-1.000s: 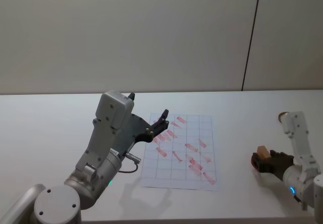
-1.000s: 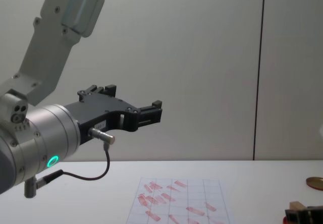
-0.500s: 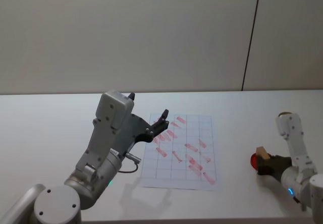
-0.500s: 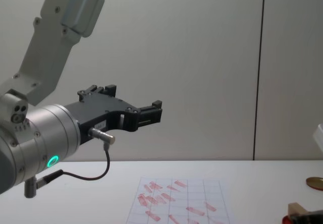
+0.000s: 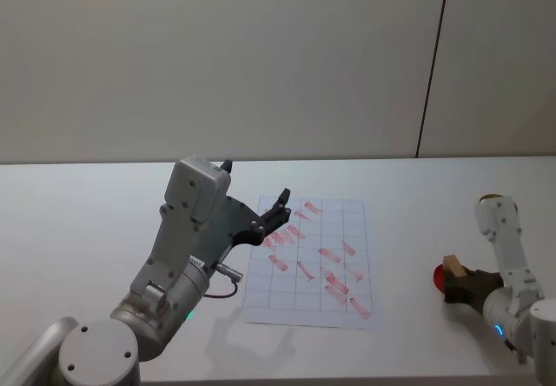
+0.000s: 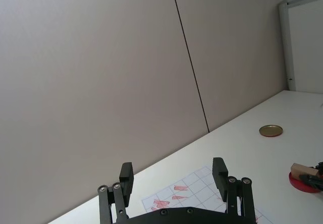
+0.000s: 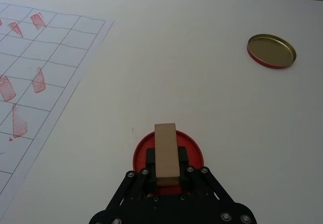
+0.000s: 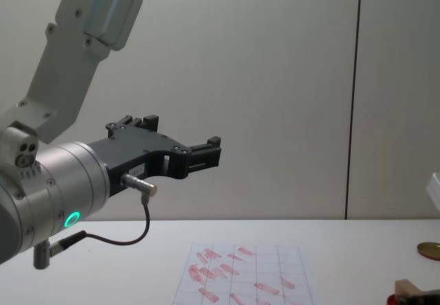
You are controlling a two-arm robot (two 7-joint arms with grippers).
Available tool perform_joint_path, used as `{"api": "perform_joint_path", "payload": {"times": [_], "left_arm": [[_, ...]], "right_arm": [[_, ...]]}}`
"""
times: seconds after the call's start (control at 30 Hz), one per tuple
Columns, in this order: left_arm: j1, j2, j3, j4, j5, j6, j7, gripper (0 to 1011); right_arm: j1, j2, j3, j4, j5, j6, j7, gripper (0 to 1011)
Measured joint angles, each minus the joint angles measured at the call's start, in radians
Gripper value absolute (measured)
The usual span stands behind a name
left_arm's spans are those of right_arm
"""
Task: Use the one hand to pick up the stamp and affix it onto the A4 paper.
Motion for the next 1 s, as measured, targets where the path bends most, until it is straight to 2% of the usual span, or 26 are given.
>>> {"api": "perform_joint_path", "payload": {"times": [0.4,0.73,1.0], "left_arm": [[0.0,0.0,0.0,0.0,0.0,0.0,0.0,993],[0.0,0.0,0.0,0.0,0.0,0.0,0.0,993],[0.0,0.0,0.0,0.0,0.0,0.0,0.0,993]], "right_arm": [[0.001,-0.004,0.004,0.004,0.014,-0.017,-0.01,221],[-0.017,-0.004,0.003,-0.087,0.021,-0.053,-0.005,221],[-0.034,-0.007,-0.012,-0.179,0.024,-0.067,0.041,221]]}}
